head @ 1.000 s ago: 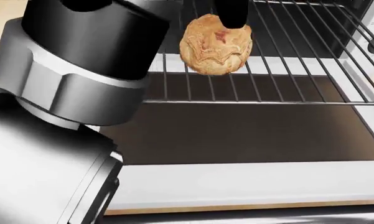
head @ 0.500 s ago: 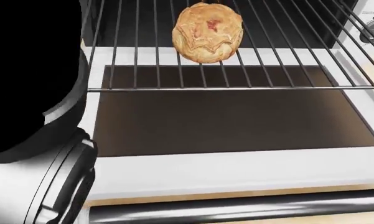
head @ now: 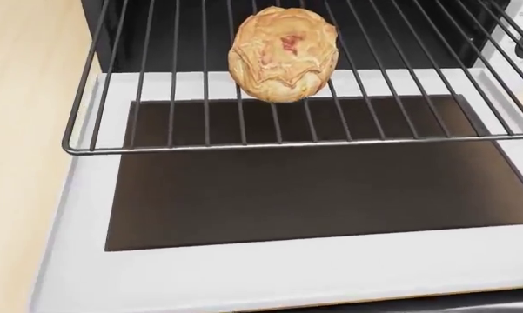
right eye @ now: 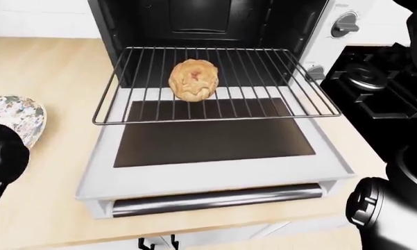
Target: Place the scone on the rack of the toaster oven.
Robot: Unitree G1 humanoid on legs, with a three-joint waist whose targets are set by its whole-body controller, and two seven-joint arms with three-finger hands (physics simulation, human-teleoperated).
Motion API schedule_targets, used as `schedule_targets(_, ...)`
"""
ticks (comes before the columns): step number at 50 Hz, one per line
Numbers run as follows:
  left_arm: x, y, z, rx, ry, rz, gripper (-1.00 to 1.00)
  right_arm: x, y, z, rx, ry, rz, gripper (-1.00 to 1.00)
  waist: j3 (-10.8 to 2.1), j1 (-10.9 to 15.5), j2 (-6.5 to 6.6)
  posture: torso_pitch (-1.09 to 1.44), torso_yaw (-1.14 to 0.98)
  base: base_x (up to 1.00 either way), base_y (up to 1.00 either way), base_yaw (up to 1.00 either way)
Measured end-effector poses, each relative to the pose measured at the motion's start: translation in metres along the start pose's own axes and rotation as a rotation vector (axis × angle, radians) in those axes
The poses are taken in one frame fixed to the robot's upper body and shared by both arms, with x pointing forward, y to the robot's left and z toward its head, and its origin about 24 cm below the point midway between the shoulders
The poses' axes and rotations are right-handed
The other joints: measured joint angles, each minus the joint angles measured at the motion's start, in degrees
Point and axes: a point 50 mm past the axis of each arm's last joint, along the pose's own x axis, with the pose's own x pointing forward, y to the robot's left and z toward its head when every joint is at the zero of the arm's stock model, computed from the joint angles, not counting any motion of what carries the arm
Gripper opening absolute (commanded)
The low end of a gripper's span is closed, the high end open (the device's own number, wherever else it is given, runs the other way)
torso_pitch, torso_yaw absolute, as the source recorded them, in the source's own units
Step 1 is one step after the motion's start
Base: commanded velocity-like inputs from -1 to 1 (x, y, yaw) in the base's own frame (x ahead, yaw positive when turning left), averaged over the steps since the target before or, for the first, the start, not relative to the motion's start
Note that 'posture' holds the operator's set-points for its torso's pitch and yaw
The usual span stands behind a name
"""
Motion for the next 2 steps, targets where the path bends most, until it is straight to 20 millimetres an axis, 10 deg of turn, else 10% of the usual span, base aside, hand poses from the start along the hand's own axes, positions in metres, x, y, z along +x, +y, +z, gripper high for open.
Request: schedule_targets(2, -0.0058, 0.0155, 0.0051, 0.01, -0.009, 0.054, 1.0, 0.0005, -0.0038, 0.0004, -0.001, 0.005, -0.01, 1.0, -0.09, 0.2, 0.12, 0.0, 0.0, 0.0, 0.0, 0.0)
